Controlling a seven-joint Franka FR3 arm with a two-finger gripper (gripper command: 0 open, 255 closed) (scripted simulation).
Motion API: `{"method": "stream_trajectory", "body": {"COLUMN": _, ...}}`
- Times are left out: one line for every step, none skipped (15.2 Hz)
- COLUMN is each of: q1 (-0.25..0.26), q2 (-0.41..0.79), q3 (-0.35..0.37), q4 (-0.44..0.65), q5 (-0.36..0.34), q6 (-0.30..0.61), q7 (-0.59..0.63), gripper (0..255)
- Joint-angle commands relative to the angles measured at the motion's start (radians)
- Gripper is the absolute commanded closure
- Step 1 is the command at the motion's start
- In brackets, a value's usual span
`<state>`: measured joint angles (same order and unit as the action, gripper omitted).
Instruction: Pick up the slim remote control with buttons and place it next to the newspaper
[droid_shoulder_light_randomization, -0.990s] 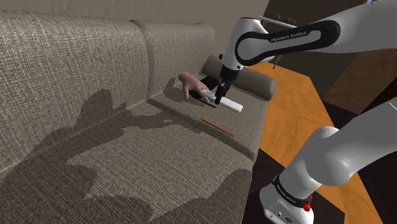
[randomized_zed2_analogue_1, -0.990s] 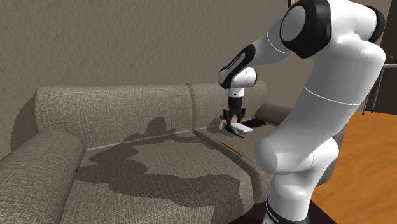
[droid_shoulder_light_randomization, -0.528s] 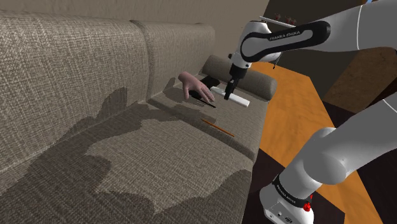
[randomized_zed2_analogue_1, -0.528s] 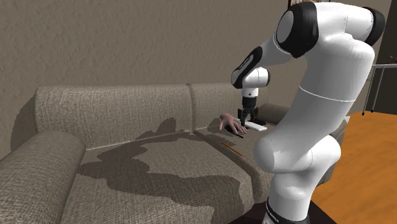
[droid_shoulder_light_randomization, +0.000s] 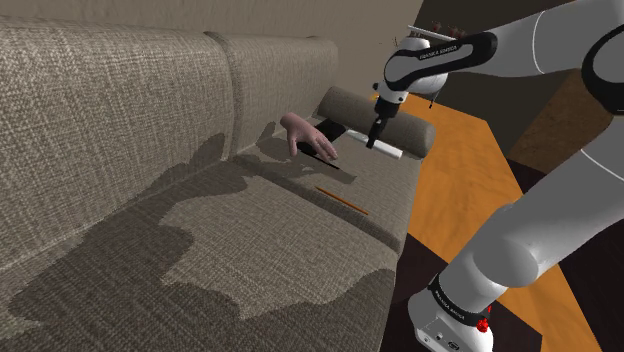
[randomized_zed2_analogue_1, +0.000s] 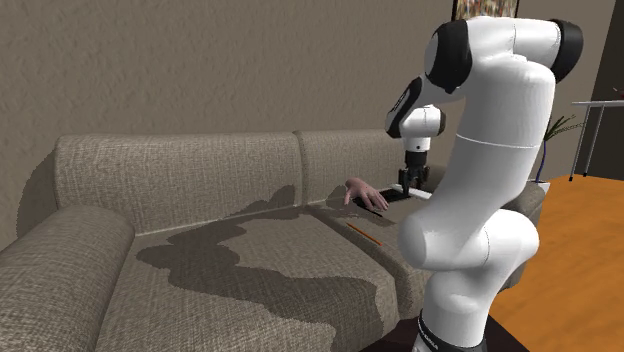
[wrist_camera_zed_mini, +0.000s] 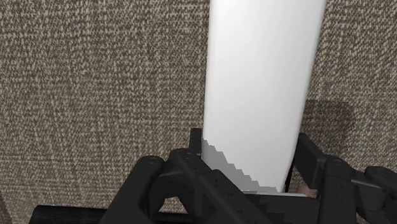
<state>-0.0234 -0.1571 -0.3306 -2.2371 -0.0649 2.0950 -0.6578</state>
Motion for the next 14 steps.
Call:
{"method": "stream_trajectory", "body": {"q1": -0.017, "q2": 0.045, "q3": -0.03, "q4": 0.055, "q5": 0.013, "q6": -0.01, "q7": -0.058, "gripper": 255}}
{"method": "stream_trajectory", "body": {"q1": -0.025, "q2": 0.067, "q3": -0.045, "q4": 0.079, "q5": 0.021, "q6": -0.012, "q7": -0.085, "gripper": 255}}
{"method": "stream_trajectory", "body": {"q1": -0.034, "q2": 0.091, "q3": -0.058, "q4": 0.105, "q5": 0.031, "q6": -0.016, "q7": -0.113, "gripper": 255}}
{"method": "stream_trajectory", "body": {"q1": -0.044, "q2": 0.116, "q3": -0.071, "q4": 0.132, "q5": 0.041, "q6": -0.019, "q7": -0.141, "gripper": 255}}
{"method": "stream_trajectory", "body": {"q1": -0.053, "q2": 0.141, "q3": -0.083, "q4": 0.16, "q5": 0.052, "q6": -0.024, "q7": -0.169, "gripper": 255}}
{"method": "stream_trajectory", "body": {"q1": -0.064, "q2": 0.168, "q3": -0.095, "q4": 0.19, "q5": 0.065, "q6": -0.029, "q7": -0.196, "gripper": 255}}
{"method": "stream_trajectory", "body": {"q1": -0.076, "q2": 0.195, "q3": -0.105, "q4": 0.22, "q5": 0.078, "q6": -0.035, "q7": -0.224, "gripper": 255}}
{"method": "stream_trajectory", "body": {"q1": -0.088, "q2": 0.223, "q3": -0.115, "q4": 0.252, "q5": 0.092, "q6": -0.042, "q7": -0.252, "gripper": 255}}
{"method": "stream_trajectory", "body": {"q1": -0.101, "q2": 0.252, "q3": -0.124, "q4": 0.286, "q5": 0.107, "q6": -0.049, "q7": -0.28, "gripper": 255}}
{"method": "stream_trajectory", "body": {"q1": -0.115, "q2": 0.282, "q3": -0.132, "q4": 0.32, "q5": 0.123, "q6": -0.058, "q7": -0.307, "gripper": 255}}
{"method": "stream_trajectory", "body": {"q1": -0.129, "q2": 0.312, "q3": -0.139, "q4": 0.356, "q5": 0.139, "q6": -0.067, "q7": -0.333, "gripper": 255}}
{"method": "stream_trajectory", "body": {"q1": -0.145, "q2": 0.344, "q3": -0.145, "q4": 0.394, "q5": 0.156, "q6": -0.078, "q7": -0.359, "gripper": 255}}
{"method": "stream_trajectory", "body": {"q1": -0.162, "q2": 0.376, "q3": -0.15, "q4": 0.433, "q5": 0.172, "q6": -0.089, "q7": -0.385, "gripper": 255}}
{"method": "stream_trajectory", "body": {"q1": -0.182, "q2": 0.411, "q3": -0.154, "q4": 0.477, "q5": 0.19, "q6": -0.103, "q7": -0.411, "gripper": 255}}
